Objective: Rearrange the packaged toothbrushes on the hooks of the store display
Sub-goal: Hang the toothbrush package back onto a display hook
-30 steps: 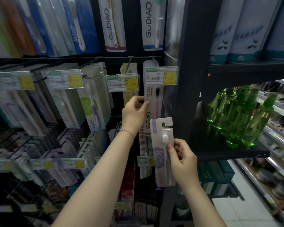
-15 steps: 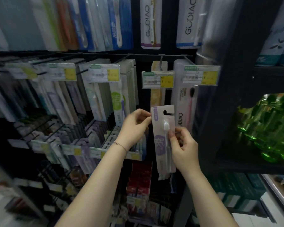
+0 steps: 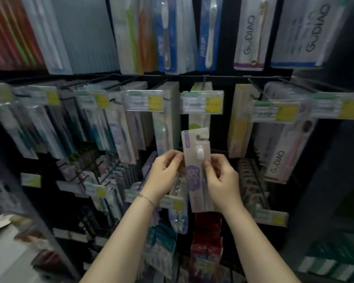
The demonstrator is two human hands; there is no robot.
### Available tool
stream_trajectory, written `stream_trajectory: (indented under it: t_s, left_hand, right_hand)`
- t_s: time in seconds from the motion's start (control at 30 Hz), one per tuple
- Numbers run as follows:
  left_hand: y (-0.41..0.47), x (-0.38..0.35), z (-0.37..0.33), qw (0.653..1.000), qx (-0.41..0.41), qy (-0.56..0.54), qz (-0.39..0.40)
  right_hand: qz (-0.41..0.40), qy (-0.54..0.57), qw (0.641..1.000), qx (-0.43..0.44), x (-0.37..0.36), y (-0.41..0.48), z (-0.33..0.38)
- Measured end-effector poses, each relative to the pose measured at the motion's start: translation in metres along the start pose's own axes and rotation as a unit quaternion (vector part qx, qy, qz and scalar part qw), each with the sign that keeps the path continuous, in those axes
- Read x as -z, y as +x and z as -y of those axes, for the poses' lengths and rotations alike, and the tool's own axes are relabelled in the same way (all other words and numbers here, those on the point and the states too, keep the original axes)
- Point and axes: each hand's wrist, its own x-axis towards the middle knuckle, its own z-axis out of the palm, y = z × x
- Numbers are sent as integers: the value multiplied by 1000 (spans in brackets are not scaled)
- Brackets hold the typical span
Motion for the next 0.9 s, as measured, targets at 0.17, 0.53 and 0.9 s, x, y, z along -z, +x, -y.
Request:
stream_trajectory:
  t_s: [0.17, 0.53, 0.9]
  left_hand:
    - [6, 57, 13, 1000, -20, 6, 12]
    - [18, 155, 29, 999, -43, 19, -25]
    - [40, 192, 35, 996, -12, -28, -79]
  right_hand:
    - [9, 5, 1000, -8, -61, 4, 15]
    - [26, 3, 1000, 1, -162, 13, 50]
    - [63, -91, 994, 11, -214, 55, 75]
